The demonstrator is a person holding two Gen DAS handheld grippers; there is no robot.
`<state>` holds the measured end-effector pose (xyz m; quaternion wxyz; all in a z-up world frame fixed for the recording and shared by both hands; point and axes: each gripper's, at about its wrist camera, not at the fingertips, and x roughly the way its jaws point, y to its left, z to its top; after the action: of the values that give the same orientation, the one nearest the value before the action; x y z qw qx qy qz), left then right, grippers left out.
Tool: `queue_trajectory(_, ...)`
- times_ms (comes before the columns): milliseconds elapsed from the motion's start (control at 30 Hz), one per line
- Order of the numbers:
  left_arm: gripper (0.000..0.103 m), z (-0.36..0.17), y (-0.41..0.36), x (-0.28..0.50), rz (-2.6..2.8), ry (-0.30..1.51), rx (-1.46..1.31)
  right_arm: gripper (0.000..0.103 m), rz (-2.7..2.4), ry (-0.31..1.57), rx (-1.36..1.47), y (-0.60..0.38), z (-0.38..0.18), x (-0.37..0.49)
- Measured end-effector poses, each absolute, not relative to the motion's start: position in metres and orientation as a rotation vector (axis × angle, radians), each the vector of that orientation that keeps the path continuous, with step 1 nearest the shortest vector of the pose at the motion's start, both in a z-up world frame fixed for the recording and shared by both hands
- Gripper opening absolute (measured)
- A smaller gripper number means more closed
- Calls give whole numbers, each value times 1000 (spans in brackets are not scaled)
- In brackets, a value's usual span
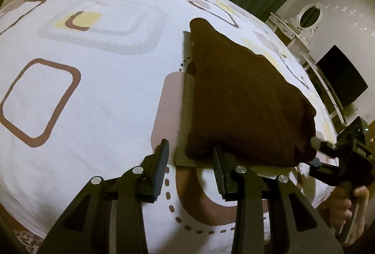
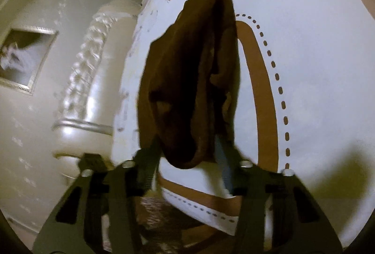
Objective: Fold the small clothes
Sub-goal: 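Pinch the folded sweater edge with both grippers and press it flat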
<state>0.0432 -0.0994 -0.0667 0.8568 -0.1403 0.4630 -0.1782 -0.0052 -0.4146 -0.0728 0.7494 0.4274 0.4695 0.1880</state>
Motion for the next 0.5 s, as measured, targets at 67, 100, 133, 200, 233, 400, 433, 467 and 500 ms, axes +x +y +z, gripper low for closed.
queue_trajectory(67, 37, -66, -98, 44, -356, 967, -314, 10, 422, 1032, 907, -409, -70, -4)
queue_trajectory(100, 37, -66, -96, 47, -344, 971, -338, 10, 431, 1018, 911, -408, -68, -4)
queue_trajectory(133, 37, -68, -95, 50, -340, 978, -356, 10, 442, 998, 923, -407, -65, -5)
queue_trajectory(200, 37, -70, -92, 55, -335, 994, -392, 9, 463, 974, 948, -408, -64, -4)
queue_trajectory(233, 37, -71, -91, 56, -337, 998, -401, 9, 461, 981, 953, -409, -66, -4)
queue_trajectory(400, 39, -74, -84, 58, -364, 1004, -427, 10, 408, 1063, 972, -422, -108, -9)
queue_trajectory(433, 39, -75, -84, 59, -370, 1006, -426, 10, 415, 1056, 979, -423, -109, -10)
queue_trajectory(467, 39, -75, -83, 60, -378, 1010, -426, 12, 414, 1053, 981, -425, -107, -11)
queue_trajectory(500, 39, -74, -82, 61, -390, 1013, -432, 14, 413, 1053, 975, -426, -105, -11)
